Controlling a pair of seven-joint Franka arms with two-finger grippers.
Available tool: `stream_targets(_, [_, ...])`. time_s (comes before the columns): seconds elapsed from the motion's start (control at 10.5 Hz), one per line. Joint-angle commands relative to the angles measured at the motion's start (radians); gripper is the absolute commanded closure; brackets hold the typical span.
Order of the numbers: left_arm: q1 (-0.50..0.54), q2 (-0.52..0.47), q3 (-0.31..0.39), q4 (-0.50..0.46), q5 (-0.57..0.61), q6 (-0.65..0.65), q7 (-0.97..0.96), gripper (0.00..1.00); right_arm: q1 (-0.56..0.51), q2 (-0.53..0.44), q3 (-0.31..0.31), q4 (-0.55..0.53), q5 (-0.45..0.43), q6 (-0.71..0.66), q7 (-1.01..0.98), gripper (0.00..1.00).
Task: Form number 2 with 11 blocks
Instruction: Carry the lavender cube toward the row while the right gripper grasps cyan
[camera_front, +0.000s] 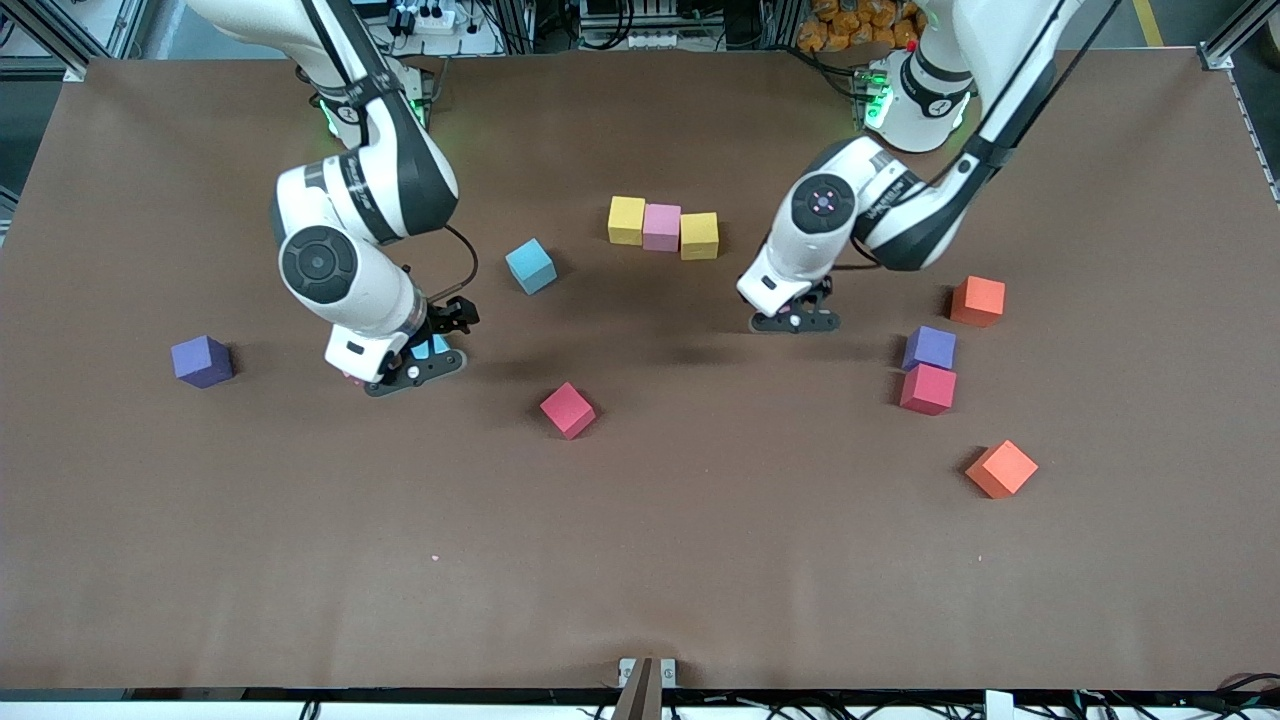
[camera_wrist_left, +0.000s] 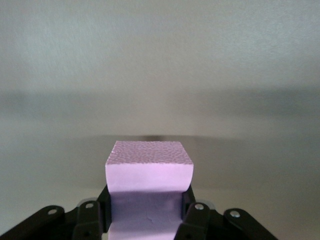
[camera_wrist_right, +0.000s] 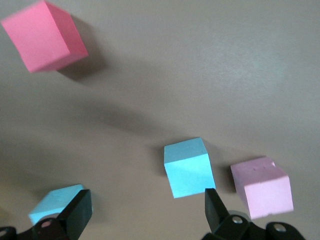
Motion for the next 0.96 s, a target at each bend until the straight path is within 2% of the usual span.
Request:
stream_targets(0.0, [-0.007, -0.024, -0.036, -0.004, -0.056, -0.01, -0.054, 0.89, -0.008, -0.026, 0.007, -0.108, 0.0, 0.091, -0.129, 0.0])
stream_targets(0.29, [-0.029, -0.009, -0.063, -0.015, -0.047, 0.052, -0.082, 0.92, -0.006, -0.022, 0.007, -0.202, 0.0, 0.239, -0.221, 0.0])
stream_targets(0.48, [-0.055, 0.025, -0.063, -0.018, -0.045, 0.15, -0.085, 0.94, -0.014, -0.016, 0.005, -0.23, 0.0, 0.281, -0.268, 0.0])
stream_targets(0.86, [-0.096, 0.066, -0.056, -0.019, -0.041, 0.174, -0.088, 0.94, -0.048, 0.004, 0.007, -0.26, 0.0, 0.335, -0.305, 0.0])
